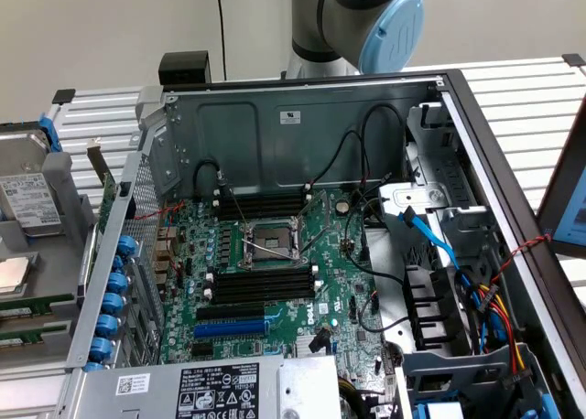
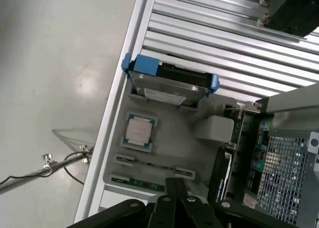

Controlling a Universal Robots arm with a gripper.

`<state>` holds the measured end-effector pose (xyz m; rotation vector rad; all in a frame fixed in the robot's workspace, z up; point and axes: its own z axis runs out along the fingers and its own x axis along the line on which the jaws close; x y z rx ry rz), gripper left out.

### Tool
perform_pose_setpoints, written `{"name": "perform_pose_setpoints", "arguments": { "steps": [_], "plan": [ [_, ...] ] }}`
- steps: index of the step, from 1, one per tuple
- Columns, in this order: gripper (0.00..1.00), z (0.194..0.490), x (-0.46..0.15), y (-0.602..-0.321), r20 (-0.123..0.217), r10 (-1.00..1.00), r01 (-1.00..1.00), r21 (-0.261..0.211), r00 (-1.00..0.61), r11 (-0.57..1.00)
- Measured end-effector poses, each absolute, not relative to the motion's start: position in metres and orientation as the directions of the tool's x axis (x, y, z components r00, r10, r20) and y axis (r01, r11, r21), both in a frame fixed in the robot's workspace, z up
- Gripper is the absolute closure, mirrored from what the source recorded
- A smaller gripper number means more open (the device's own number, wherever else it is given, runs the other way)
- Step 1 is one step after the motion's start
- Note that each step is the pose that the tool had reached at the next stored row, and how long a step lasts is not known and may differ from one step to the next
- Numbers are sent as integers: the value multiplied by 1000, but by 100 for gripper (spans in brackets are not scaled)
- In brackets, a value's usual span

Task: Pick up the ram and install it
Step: 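Reach for the ram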

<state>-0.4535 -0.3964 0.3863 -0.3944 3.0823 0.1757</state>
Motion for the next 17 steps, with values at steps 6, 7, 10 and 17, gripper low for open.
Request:
{"name": "perform_pose_setpoints", "arguments": {
  "steps": [6, 7, 10, 17],
  "plan": [
    [90, 386, -454, -396, -37, -353, -355, 100, -935, 929],
    [90, 385, -454, -396, -37, -370, -372, 100, -928, 923],
    [90, 384, -454, -396, -37, -421, -422, 100, -907, 901],
    [90, 381, -454, -396, -37, -533, -534, 100, -845, 839]
  ]
}}
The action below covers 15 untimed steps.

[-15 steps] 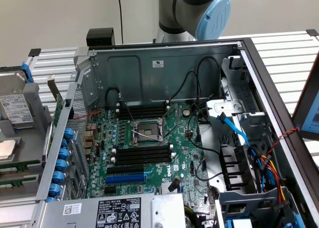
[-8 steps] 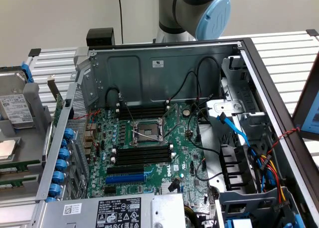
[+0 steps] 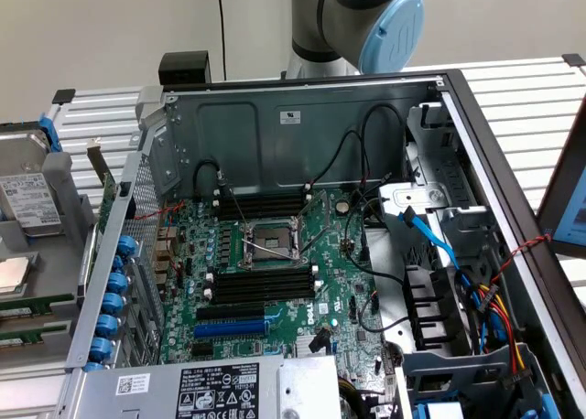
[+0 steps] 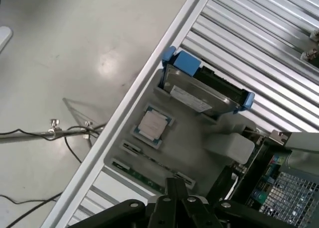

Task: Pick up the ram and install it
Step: 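Reach for the ram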

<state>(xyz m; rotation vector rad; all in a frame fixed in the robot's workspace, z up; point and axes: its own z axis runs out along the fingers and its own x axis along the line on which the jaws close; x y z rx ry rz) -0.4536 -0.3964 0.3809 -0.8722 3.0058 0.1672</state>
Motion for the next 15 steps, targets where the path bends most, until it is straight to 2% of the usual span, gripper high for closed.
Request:
{"name": "perform_pose_setpoints", "arguments": {
  "steps": [15],
  "plan": [
    [90, 375, -454, -396, -37, -741, -740, 100, -670, 665]
  ]
}}
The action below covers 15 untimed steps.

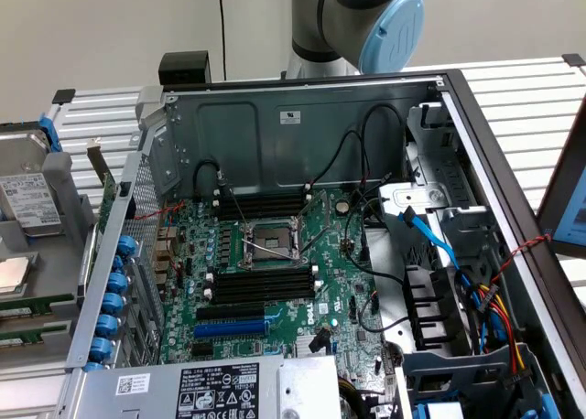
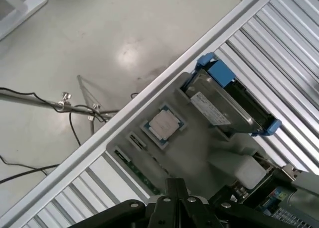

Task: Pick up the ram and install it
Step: 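Reach for the ram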

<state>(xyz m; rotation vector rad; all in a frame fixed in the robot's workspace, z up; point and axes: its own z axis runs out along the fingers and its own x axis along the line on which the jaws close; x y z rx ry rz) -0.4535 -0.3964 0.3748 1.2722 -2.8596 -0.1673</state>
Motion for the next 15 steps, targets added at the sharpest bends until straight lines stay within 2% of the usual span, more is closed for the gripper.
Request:
{"name": "perform_pose_setpoints", "arguments": {
  "steps": [15],
  "plan": [
    [90, 369, -454, -396, -37, -894, -892, 100, -446, 440]
  ]
}}
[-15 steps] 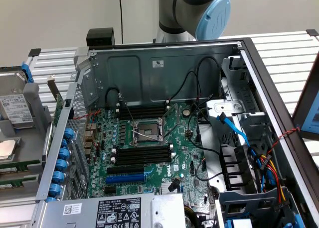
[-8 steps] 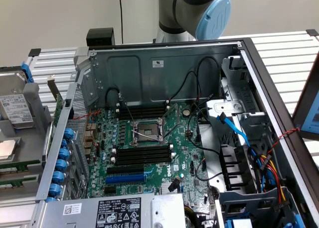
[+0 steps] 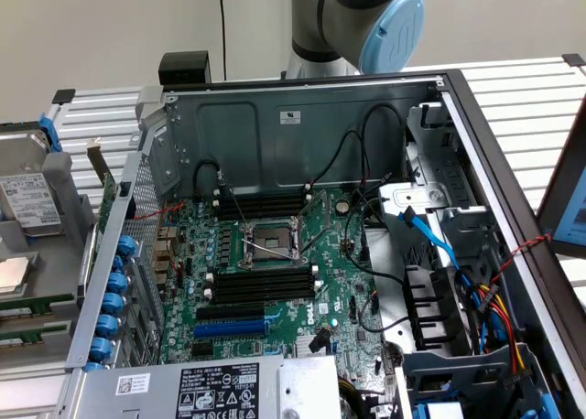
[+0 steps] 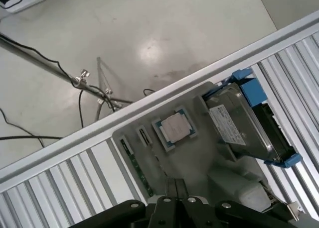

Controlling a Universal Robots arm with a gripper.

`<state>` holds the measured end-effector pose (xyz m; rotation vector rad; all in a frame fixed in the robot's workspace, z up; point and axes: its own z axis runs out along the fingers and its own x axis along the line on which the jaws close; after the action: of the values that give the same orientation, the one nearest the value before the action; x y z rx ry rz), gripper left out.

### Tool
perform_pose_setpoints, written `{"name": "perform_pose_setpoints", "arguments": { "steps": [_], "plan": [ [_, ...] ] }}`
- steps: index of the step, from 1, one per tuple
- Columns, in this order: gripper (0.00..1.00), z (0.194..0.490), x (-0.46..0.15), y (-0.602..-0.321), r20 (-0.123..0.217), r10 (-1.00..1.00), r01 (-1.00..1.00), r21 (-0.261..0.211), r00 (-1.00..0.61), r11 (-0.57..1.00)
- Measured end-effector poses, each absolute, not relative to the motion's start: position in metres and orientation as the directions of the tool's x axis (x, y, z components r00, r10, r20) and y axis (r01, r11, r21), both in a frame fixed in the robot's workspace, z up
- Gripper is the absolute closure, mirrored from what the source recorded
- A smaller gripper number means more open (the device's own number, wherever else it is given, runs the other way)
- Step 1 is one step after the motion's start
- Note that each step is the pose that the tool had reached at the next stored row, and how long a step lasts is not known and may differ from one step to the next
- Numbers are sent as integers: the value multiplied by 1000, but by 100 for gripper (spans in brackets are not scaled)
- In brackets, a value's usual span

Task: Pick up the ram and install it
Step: 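Reach for the ram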

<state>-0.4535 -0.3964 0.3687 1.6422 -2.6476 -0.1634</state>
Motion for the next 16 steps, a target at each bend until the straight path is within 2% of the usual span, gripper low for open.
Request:
{"name": "perform_pose_setpoints", "arguments": {
  "steps": [10, 16],
  "plan": [
    [90, 365, -454, -396, -36, -960, -957, 100, -277, 272],
    [90, 364, -454, -396, -16, -983, -979, 96, -182, 180]
  ]
}}
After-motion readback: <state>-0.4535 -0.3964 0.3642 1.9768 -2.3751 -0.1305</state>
